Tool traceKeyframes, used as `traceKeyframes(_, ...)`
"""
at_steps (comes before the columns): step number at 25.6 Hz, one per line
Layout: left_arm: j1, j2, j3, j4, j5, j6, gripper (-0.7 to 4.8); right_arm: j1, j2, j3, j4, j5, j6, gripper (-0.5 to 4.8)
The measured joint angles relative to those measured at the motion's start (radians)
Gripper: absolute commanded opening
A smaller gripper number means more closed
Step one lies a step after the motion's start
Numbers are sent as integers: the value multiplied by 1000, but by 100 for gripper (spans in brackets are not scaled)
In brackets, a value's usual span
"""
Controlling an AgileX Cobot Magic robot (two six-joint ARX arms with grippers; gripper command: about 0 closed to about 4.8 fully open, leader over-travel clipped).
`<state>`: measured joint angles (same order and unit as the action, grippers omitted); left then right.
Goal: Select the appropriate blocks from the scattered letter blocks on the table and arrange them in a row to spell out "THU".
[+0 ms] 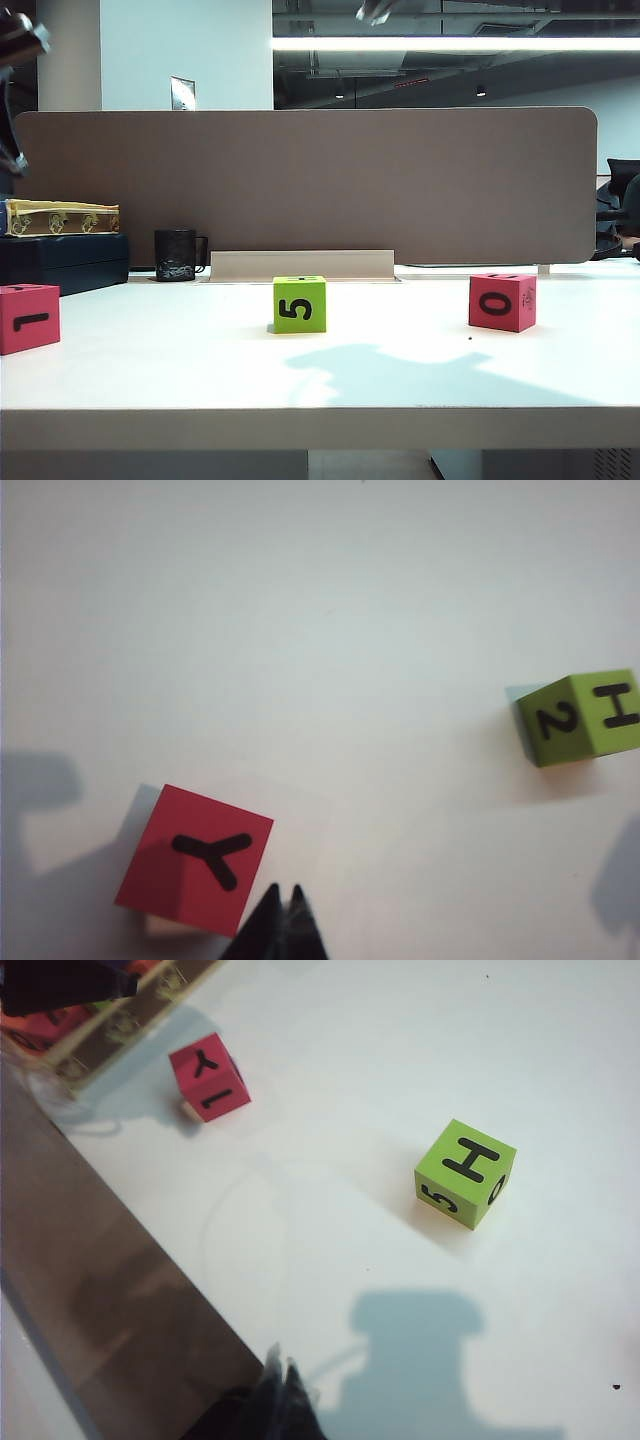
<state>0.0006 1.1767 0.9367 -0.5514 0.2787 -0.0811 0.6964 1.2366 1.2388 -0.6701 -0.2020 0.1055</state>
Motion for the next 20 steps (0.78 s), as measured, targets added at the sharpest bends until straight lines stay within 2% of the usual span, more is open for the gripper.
traceKeyframes(6, 0, 137, 93, -19, -18, 48, -5, 9, 95, 51, 2, 0, -21, -5)
traceKeyframes(11, -3, 252, 223, -103, -88, 86, -5, 9, 112, 92, 0, 1, -31, -5)
traceKeyframes(16, -18, 286, 240, -180, -108, 89, -5, 9, 112, 100, 8, 26, -54, -5)
traceKeyframes(20, -53, 321, 241, -182, -126, 99, -5, 13, 124, 105, 11, 46, -79, -5)
